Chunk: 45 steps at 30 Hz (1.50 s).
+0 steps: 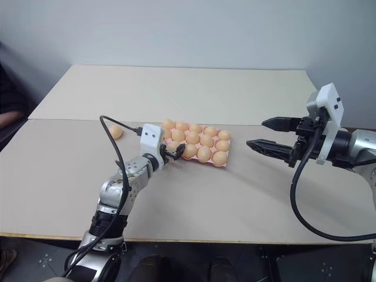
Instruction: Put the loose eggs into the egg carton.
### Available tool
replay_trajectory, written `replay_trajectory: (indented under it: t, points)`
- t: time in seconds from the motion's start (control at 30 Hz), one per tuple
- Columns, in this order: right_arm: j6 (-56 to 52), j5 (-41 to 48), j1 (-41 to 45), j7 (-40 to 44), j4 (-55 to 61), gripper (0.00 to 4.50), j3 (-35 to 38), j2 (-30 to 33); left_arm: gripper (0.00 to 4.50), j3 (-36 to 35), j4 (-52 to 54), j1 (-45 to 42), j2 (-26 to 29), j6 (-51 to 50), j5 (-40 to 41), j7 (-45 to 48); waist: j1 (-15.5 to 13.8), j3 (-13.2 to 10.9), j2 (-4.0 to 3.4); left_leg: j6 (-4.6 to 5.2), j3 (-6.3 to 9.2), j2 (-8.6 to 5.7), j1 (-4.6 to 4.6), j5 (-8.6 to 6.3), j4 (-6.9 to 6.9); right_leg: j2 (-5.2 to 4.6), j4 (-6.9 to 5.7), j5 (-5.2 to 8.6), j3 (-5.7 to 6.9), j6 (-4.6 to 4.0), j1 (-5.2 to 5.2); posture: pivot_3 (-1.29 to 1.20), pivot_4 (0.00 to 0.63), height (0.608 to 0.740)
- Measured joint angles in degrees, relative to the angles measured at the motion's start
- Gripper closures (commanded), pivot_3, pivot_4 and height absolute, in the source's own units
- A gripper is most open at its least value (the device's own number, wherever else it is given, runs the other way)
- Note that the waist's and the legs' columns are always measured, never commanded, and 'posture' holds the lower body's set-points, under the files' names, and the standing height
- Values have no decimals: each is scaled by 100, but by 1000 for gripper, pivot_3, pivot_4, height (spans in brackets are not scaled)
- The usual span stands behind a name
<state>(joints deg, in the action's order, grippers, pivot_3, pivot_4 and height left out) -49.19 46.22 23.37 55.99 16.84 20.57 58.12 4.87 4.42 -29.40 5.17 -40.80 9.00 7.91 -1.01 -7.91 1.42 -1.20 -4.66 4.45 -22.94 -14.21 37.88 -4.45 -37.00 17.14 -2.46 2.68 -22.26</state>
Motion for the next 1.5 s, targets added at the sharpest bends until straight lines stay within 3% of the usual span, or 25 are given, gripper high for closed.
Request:
replay_trajectory:
  t: [0.57, 0.67, 0.77, 0.93, 1.2, 1.37, 1.5]
  points:
    - [7, -6, 132, 9, -21, 0, -262, -35, 50, -876, 1798, 65, 584, -1408, 877, 426, 23, 0, 0, 0, 2, 1, 0, 0, 0, 0, -1, 0, 0, 0, 0, 0, 150, 740]
    - [24, -33, 157, 19, -62, 0, -347, -44, 50, -1388, 2338, 247, 1049, -2085, 1318, 620, 56, 0, -1, 0, 2, 6, 1, 0, -2, 3, -2, 0, -1, 0, -3, 0, 150, 740]
    - [85, -75, 204, 47, -173, 0, -413, -53, 50, -2261, 2878, 596, 2107, -2739, 2034, 1262, 111, 0, -2, -1, 0, 11, 4, 0, -4, 6, -5, 1, -1, -1, -6, 0, 150, 740]
    - [265, -207, 322, 150, -363, 0, -546, -95, 50, -3886, 3098, 1398, 3363, -3446, 2707, 1921, 118, -1, -1, 2, 0, 12, 6, -1, -3, 5, -1, 1, 2, 0, -2, 0, 150, 740]
    - [513, -463, 714, 417, -769, 0, -929, -224, 50, -5311, 3299, 2260, 4182, -3646, 3487, 2694, 81, -3, 2, 2, -4, 11, 1, -3, -6, 3, 1, 2, 3, -2, -10, 0, 150, 740]
    - [645, -676, 1077, 594, -974, 0, -1155, -275, 50, -5954, 3507, 2326, 4296, -3747, 3981, 2717, 89, -2, 2, 3, -6, 11, 8, -3, -6, 3, 0, 2, 1, -3, -4, 0, 150, 740]
    - [706, -787, 1223, 736, -1126, 0, -1318, -309, 50, -5573, 3627, 2095, 3826, -3925, 3796, 1779, 52, -1, 1, 4, -3, 9, 11, -4, -5, 1, -1, 2, 0, -3, 1, 0, 150, 740]
